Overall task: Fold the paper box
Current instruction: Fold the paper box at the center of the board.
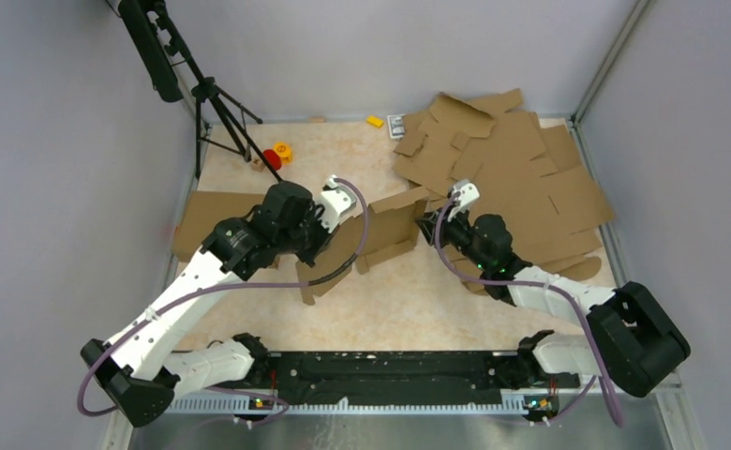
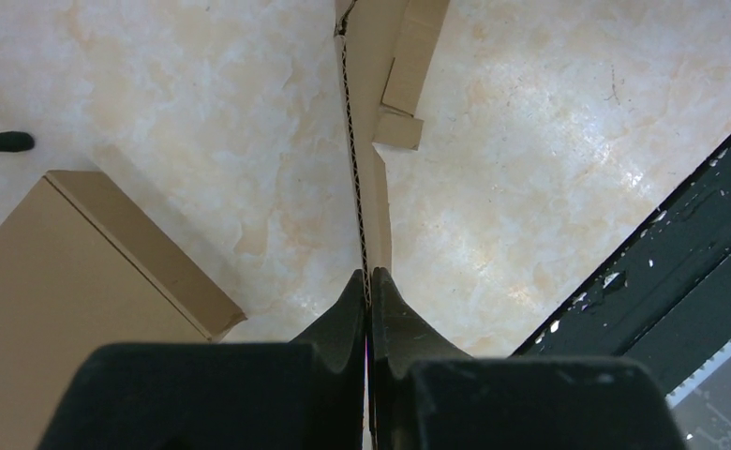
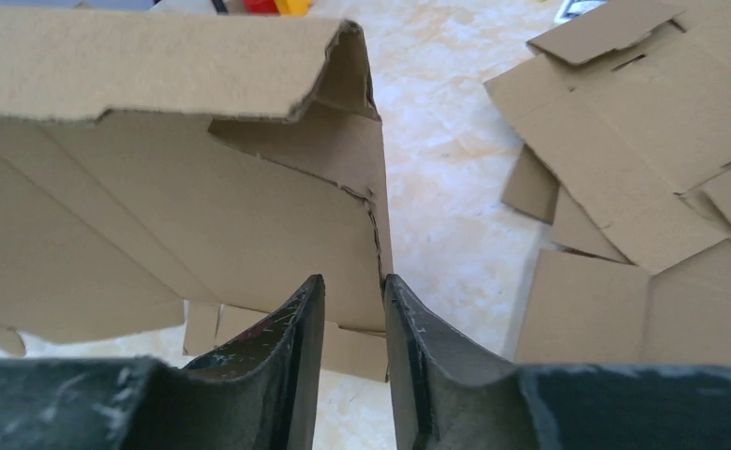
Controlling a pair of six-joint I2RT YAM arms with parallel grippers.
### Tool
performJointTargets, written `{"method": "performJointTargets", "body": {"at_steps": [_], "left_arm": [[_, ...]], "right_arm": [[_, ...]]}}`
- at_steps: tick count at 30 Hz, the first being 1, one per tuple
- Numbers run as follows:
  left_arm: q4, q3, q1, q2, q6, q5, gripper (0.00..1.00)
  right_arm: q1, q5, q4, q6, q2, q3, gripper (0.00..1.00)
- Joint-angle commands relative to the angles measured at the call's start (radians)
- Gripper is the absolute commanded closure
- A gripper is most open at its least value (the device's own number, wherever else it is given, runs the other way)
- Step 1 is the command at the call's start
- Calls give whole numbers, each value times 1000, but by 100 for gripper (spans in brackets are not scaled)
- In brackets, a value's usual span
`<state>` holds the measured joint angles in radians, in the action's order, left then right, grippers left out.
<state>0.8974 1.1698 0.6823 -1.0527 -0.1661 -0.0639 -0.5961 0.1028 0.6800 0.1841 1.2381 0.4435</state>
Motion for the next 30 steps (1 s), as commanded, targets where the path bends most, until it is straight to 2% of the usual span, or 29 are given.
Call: {"method": "performJointTargets", "body": {"at_steps": [1,3,4,6,8,11,12,20,23,27,30], "left_arm": [[-40,17,0,-29,8,-68,100],[-34,23,0,-38,8,-74,100],[-35,26,0,-39,9,-74,100],[-30,40,0,-43,16,-73,100],[-22,56,0,-52,20,-96,95],[-19,70,0,-71,29,-106,72],[-18,76,0,-80,29,-104,68],[26,178,-1,-233,34,-31,62],[42,228,-1,-296,44,-17,68],[61,278,-1,-360,37,14,89],[66,289,0,-374,-9,21,93]], "right_arm": [[-16,-83,47,-12,-3,42,69],[-16,-93,49,-7,7,44,69],[-16,-99,51,-5,13,44,74],[-16,-100,50,0,21,45,93],[-18,-99,51,-1,18,43,100],[-21,-100,55,-5,-2,32,100],[-21,-100,53,-7,-8,30,100],[-24,-92,45,-11,-34,16,100],[-26,-84,55,-10,-47,5,100],[-32,-69,67,-26,-74,-8,98],[-32,-58,87,-36,-99,-28,70]]}}
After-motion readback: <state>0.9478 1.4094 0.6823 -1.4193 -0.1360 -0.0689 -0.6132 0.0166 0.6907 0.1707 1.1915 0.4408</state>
